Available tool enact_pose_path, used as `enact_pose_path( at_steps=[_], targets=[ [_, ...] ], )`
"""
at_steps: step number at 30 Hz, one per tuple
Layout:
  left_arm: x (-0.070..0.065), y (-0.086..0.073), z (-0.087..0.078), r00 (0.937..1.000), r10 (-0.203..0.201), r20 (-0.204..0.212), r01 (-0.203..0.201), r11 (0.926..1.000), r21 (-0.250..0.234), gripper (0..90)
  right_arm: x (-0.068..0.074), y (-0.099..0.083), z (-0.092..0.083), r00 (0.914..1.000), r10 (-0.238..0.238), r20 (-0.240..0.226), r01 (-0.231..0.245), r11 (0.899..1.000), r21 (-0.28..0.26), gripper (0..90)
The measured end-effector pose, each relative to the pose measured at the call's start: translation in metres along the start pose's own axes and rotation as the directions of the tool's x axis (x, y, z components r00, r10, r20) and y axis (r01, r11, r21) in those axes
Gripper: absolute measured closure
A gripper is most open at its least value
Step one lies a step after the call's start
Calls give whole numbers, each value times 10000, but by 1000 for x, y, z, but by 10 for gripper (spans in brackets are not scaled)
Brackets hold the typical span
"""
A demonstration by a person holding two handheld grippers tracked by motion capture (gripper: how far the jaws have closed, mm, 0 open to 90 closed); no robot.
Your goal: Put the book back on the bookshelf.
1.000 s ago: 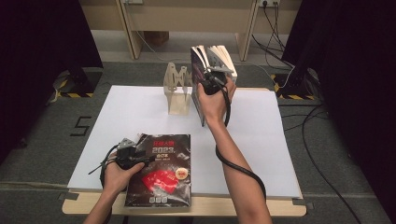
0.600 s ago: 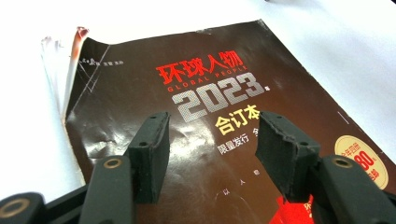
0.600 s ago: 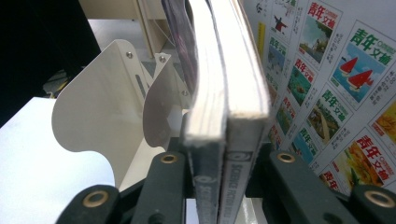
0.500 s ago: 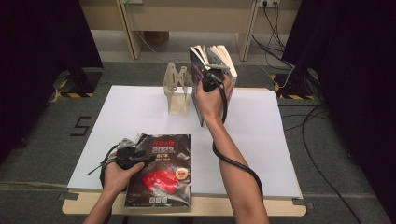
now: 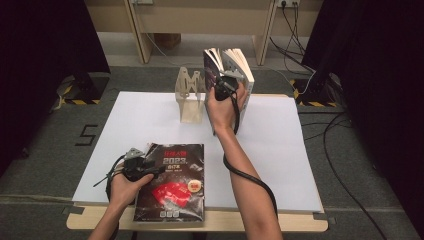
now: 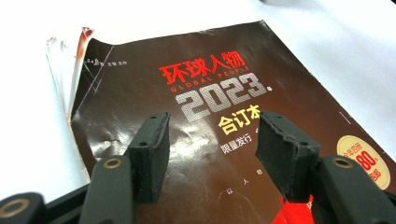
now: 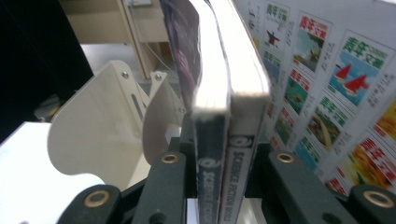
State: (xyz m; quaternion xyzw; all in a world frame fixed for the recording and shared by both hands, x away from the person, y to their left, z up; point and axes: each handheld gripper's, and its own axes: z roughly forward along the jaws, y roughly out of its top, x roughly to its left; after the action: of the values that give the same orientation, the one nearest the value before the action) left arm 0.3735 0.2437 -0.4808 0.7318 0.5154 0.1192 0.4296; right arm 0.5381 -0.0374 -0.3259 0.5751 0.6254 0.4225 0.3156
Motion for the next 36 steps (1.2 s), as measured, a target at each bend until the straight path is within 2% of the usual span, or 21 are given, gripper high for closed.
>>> enact_pose_path(
  at_steps=[5,8,15,17,19,36],
  targets=[
    [-1,-1,1,10000,44,22,-44,10000,63,437,-2,-3,-3,10000,-87,-29,87,10000,-26,704],
    [-1,-1,2,10000,31,15,-31,10000,70,436,-3,-2,-5,9995,-312,-103,312,9995,9,666],
    [-1,-1,1,10000,29,-12,-29,10000,44,434,-4,-6,-12,9992,-275,-293,282,9993,261,616],
    [-1,-1,1,10000,30,-8,-30,10000,28,434,-4,-8,-13,9986,-437,-299,447,9984,355,616],
    [-1,-1,1,10000,32,-17,-32,10000,13,433,-6,-10,-16,9983,-397,-426,419,9978,521,617],
    [-1,-1,1,10000,-32,-3,32,10000,-15,420,-20,-17,-35,9965,-283,-782,321,9984,471,591]
  ],
)
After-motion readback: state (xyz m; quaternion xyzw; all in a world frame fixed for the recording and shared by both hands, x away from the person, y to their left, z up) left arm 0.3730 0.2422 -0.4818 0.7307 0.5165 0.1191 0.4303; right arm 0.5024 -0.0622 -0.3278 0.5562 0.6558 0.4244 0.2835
